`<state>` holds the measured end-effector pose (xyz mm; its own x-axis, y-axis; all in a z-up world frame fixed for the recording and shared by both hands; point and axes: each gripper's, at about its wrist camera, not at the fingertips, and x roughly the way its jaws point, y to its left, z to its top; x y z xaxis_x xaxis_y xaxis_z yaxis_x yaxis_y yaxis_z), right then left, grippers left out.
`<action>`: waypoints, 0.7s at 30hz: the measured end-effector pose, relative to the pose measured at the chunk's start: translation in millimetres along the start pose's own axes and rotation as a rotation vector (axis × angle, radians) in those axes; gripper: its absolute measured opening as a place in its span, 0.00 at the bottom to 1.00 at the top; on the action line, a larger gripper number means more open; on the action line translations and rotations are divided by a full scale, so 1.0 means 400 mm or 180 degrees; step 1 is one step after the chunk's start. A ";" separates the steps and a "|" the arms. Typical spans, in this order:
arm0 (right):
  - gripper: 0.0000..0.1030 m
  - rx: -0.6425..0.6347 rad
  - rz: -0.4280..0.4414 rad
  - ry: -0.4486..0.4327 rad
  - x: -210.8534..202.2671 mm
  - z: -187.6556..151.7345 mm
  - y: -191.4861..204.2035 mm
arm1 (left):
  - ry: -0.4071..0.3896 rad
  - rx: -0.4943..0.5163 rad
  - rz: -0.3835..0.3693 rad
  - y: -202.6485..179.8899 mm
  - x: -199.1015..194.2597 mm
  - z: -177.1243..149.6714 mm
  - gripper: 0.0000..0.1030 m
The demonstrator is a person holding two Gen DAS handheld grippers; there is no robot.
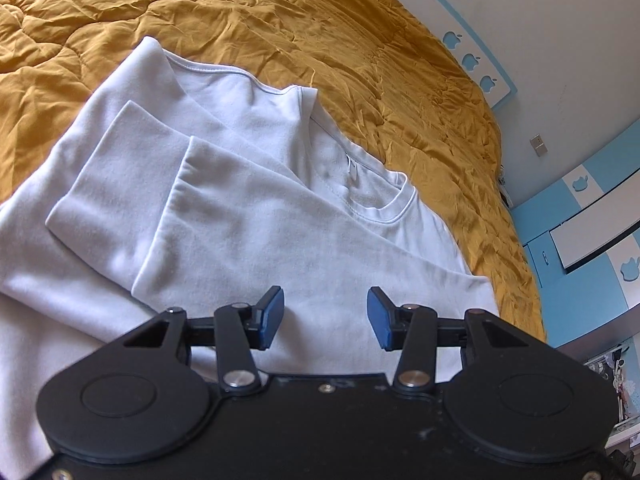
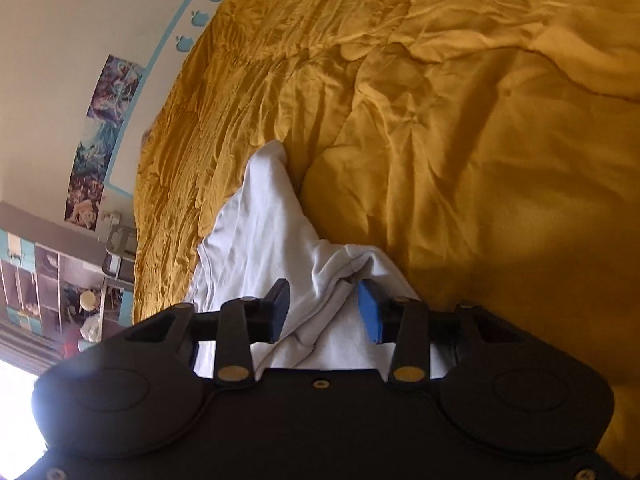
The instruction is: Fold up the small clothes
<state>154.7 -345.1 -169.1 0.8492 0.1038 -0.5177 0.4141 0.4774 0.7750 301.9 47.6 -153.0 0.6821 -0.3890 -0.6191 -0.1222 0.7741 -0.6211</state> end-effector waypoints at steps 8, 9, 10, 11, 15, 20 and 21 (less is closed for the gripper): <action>0.01 0.0289 0.0056 -0.0256 -0.036 0.013 -0.026 | -0.0037 0.0077 0.0056 0.000 0.001 -0.003 0.46; 0.01 0.0178 -0.0130 -0.0414 -0.055 0.013 -0.020 | -0.0047 0.0127 0.0108 0.001 0.003 -0.005 0.47; 0.01 0.0094 -0.0270 -0.0505 -0.065 0.020 -0.023 | -0.0012 0.0136 0.0119 0.007 0.011 -0.006 0.47; 0.01 0.0104 -0.0289 -0.0467 -0.065 0.030 -0.036 | 0.0022 0.0116 0.0118 0.013 0.018 -0.008 0.47; 0.01 -0.0233 -0.0141 -0.0375 -0.081 0.047 -0.013 | -0.0057 0.0089 0.0068 0.008 0.010 -0.007 0.46; 0.03 -0.0807 0.0286 -0.0172 -0.032 0.030 0.125 | -0.0184 0.0183 -0.0258 -0.056 0.005 -0.005 0.47; 0.03 -0.0961 0.0338 -0.0099 -0.003 0.024 0.155 | -0.0151 0.0228 -0.0278 -0.073 0.019 -0.001 0.47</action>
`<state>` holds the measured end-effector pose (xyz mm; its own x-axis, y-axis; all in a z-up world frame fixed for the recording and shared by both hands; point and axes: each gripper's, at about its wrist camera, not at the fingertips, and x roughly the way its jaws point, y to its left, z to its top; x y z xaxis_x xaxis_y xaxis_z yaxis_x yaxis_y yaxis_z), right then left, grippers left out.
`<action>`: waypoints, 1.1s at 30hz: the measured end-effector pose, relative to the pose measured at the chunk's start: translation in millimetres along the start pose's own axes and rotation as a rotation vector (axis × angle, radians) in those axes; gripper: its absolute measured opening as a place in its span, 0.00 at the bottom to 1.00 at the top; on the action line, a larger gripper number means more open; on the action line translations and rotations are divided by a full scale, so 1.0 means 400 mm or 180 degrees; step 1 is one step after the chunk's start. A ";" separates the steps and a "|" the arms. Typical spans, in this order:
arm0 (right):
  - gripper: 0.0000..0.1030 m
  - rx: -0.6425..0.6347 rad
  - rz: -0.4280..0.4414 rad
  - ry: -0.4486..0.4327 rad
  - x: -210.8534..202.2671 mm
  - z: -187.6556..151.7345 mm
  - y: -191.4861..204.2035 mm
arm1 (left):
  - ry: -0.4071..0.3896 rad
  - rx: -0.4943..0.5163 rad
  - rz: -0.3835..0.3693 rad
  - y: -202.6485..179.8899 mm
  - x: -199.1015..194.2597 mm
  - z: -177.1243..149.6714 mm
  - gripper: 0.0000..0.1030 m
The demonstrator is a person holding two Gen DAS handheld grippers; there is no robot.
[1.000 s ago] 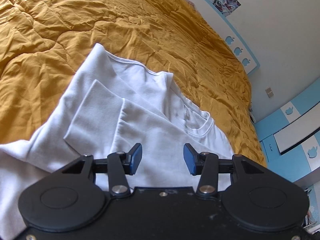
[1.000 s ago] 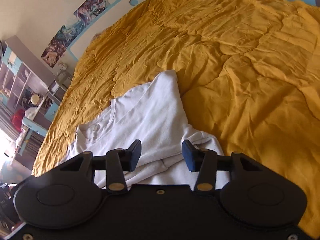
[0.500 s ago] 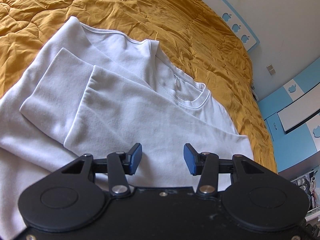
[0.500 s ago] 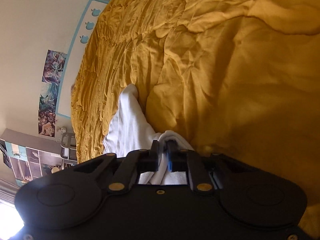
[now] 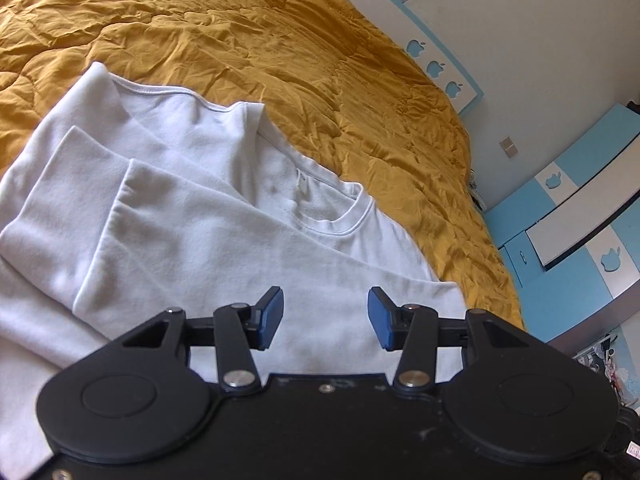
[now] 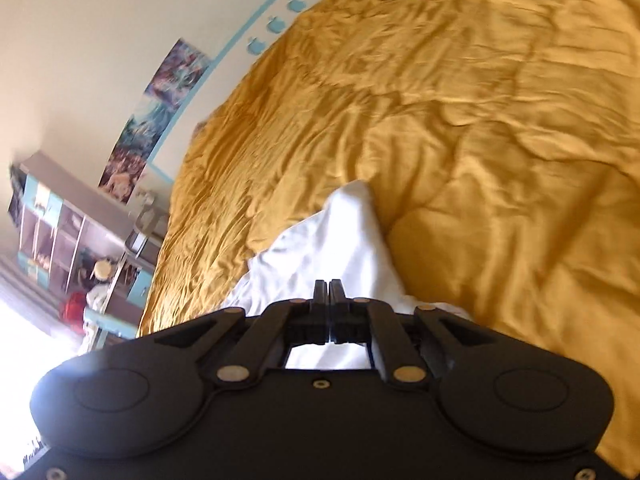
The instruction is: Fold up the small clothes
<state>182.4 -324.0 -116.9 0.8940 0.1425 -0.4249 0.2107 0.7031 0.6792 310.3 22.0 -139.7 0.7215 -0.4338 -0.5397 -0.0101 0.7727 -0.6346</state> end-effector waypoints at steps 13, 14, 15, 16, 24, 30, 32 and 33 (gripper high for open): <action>0.03 -0.0364 -0.0875 0.0141 0.310 0.136 -0.042 | -0.0182 -0.0469 0.0345 0.150 0.065 0.092 0.48; 0.02 -0.0286 -0.0870 0.0132 0.308 0.144 -0.063 | -0.0247 -0.0473 0.0382 0.154 0.054 0.098 0.48; 0.02 -0.0198 -0.0801 0.0149 0.303 0.143 -0.082 | -0.0297 -0.0491 0.0410 0.159 0.044 0.105 0.48; 0.02 -0.0181 -0.0782 0.0156 0.300 0.143 -0.086 | -0.0336 -0.0524 0.0455 0.167 0.032 0.114 0.48; 0.03 -0.0584 -0.0282 0.0081 0.243 0.115 0.022 | -0.0413 -0.0480 0.0380 0.195 -0.028 0.149 0.48; 0.03 -0.0620 -0.0647 0.0288 0.366 0.170 0.014 | -0.0370 -0.0507 0.0508 0.235 0.009 0.173 0.48; 0.03 -0.0746 -0.0951 0.0280 0.390 0.179 0.002 | -0.0341 -0.0414 0.0535 0.236 0.025 0.173 0.49; 0.03 -0.0799 -0.1064 0.0308 0.398 0.184 -0.009 | -0.0332 -0.0403 0.0545 0.236 0.027 0.174 0.49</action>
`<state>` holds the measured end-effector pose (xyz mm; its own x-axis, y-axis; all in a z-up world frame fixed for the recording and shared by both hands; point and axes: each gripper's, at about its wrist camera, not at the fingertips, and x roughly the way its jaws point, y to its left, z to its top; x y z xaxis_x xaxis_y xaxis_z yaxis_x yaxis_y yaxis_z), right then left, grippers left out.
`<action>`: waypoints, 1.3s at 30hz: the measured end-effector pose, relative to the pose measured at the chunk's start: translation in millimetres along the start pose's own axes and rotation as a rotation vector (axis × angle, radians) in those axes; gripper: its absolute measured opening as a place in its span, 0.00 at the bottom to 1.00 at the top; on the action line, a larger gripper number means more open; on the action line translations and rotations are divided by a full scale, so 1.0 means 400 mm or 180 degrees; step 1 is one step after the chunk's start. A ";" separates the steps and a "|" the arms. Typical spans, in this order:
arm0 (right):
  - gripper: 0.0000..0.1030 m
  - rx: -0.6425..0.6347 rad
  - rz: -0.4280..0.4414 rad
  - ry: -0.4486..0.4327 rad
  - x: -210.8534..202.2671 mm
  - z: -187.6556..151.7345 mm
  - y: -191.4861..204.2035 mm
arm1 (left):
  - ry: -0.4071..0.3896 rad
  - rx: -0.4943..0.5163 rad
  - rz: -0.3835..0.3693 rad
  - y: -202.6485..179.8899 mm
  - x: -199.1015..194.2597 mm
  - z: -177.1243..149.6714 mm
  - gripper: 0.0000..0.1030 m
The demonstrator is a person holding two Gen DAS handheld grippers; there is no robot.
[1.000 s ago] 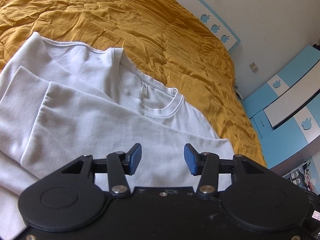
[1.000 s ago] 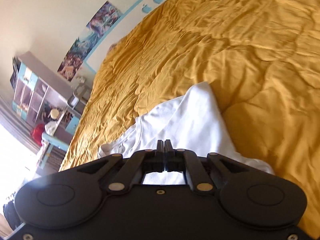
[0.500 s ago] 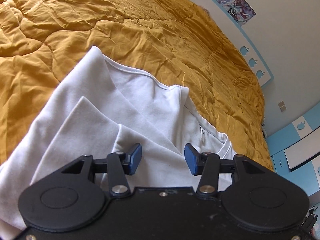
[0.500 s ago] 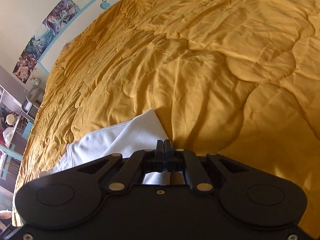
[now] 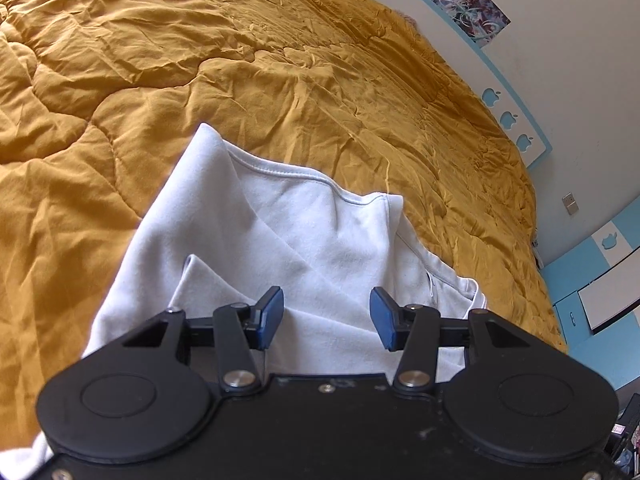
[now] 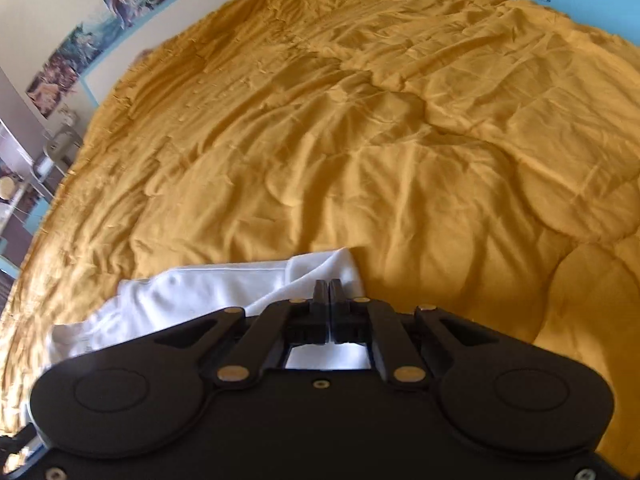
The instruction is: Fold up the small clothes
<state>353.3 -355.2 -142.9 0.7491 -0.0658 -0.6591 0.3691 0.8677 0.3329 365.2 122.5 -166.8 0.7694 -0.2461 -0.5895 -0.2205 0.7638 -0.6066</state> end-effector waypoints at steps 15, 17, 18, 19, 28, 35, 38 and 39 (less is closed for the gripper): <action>0.04 -0.0586 0.1190 0.0268 -0.302 -0.314 0.175 | 0.0153 0.0439 -0.0250 -0.090 -0.203 -0.184 0.49; 0.04 -0.0652 0.0899 0.0242 -0.301 -0.334 0.168 | 0.0146 0.0273 -0.0063 -0.058 -0.203 -0.186 0.49; 0.04 -0.0662 0.0753 0.0237 -0.301 -0.335 0.156 | 0.0160 0.0197 -0.0008 -0.039 -0.199 -0.182 0.49; 0.03 -0.0662 0.0642 0.0232 -0.301 -0.334 0.143 | 0.0201 0.0129 0.0038 -0.020 -0.193 -0.177 0.49; 0.01 -0.0361 0.0507 0.0397 -0.312 -0.317 0.031 | 0.0368 0.0225 0.0044 -0.013 -0.209 -0.174 0.49; 0.25 -0.0636 0.1031 0.0084 -0.600 -0.335 0.027 | 0.0210 0.0610 -0.0458 -0.042 -0.481 -0.165 0.50; 0.27 -0.0993 0.1091 0.0024 -0.738 -0.381 -0.020 | 0.0227 0.0843 -0.0444 0.009 -0.622 -0.209 0.51; 0.27 -0.1077 0.1075 0.0050 -0.781 -0.401 -0.050 | 0.0249 0.0872 -0.0410 0.039 -0.664 -0.229 0.51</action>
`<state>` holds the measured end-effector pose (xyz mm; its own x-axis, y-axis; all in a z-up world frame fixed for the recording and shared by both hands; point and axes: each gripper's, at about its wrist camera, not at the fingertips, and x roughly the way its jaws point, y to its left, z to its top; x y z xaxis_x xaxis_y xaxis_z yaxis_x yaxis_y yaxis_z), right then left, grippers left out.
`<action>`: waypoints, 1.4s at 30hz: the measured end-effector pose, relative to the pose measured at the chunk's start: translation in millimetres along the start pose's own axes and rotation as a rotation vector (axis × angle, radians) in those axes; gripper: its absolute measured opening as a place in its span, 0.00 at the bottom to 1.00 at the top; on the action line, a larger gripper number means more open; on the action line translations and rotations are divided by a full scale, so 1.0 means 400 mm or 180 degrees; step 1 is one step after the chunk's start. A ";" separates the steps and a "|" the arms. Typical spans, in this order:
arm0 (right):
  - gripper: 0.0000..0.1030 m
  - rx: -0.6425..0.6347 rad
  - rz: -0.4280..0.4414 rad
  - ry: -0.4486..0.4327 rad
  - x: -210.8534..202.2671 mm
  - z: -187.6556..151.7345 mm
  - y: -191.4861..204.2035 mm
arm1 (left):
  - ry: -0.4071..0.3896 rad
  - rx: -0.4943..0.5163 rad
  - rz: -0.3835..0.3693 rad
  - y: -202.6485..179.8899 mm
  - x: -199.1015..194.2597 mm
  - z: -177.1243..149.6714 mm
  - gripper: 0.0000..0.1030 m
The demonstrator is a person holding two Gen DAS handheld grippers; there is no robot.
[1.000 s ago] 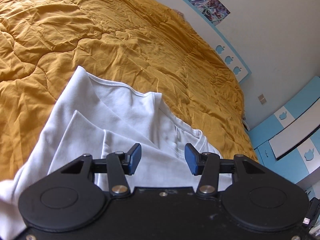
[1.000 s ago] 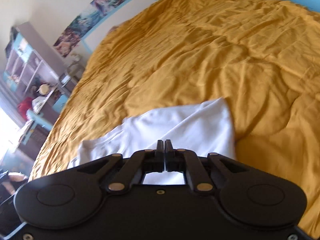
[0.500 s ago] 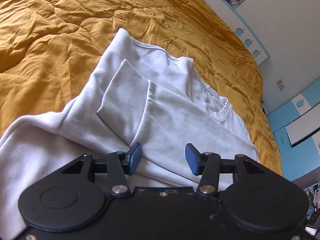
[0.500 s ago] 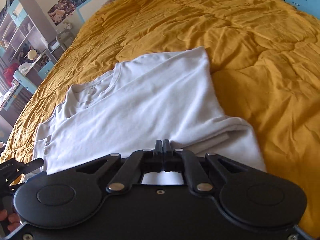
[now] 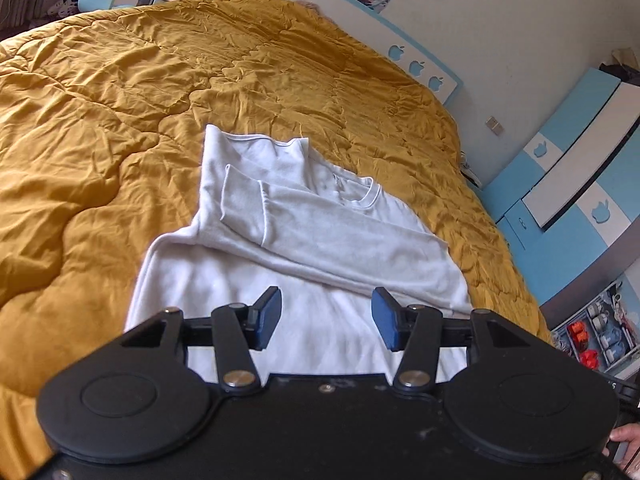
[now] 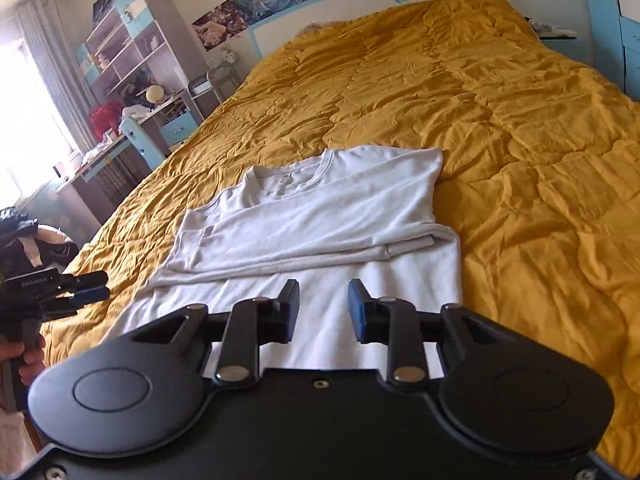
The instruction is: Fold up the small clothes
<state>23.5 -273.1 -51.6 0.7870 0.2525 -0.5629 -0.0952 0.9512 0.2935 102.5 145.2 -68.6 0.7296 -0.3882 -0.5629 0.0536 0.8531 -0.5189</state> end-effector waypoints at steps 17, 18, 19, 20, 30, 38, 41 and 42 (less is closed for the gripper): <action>0.27 0.0763 0.0177 0.0791 -0.180 -0.304 -0.184 | 0.0462 -0.1369 -0.0360 0.380 -0.279 -0.323 0.50; 0.27 0.0817 0.0224 0.0836 -0.172 -0.311 -0.191 | 0.0453 -0.1376 -0.0385 0.384 -0.281 -0.328 0.50; 0.27 0.0861 0.0262 0.0867 -0.167 -0.320 -0.197 | 0.0436 -0.1350 -0.0424 0.383 -0.285 -0.328 0.50; 0.27 0.0878 0.0303 0.0878 -0.164 -0.325 -0.199 | 0.0450 -0.1316 -0.0462 0.380 -0.288 -0.327 0.50; 0.29 0.0954 0.0542 0.0872 -0.142 -0.330 -0.195 | 0.0909 -0.0771 -0.0490 0.325 -0.236 -0.301 0.50; 0.29 0.1017 0.0606 0.0865 -0.134 -0.334 -0.202 | 0.0836 -0.0405 -0.0555 0.297 -0.255 -0.303 0.40; 0.09 0.0963 0.0635 0.0839 -0.136 -0.334 -0.198 | 0.0857 -0.0384 -0.0384 0.299 -0.267 -0.307 0.02; 0.09 0.0957 0.0639 0.0823 -0.139 -0.333 -0.196 | 0.0853 -0.0440 -0.0391 0.303 -0.266 -0.308 0.02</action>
<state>-93.8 -338.2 -146.3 0.5890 0.4993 -0.6354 -0.0189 0.7946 0.6069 -52.6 247.2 -150.9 0.5169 -0.5790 -0.6305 0.0238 0.7460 -0.6655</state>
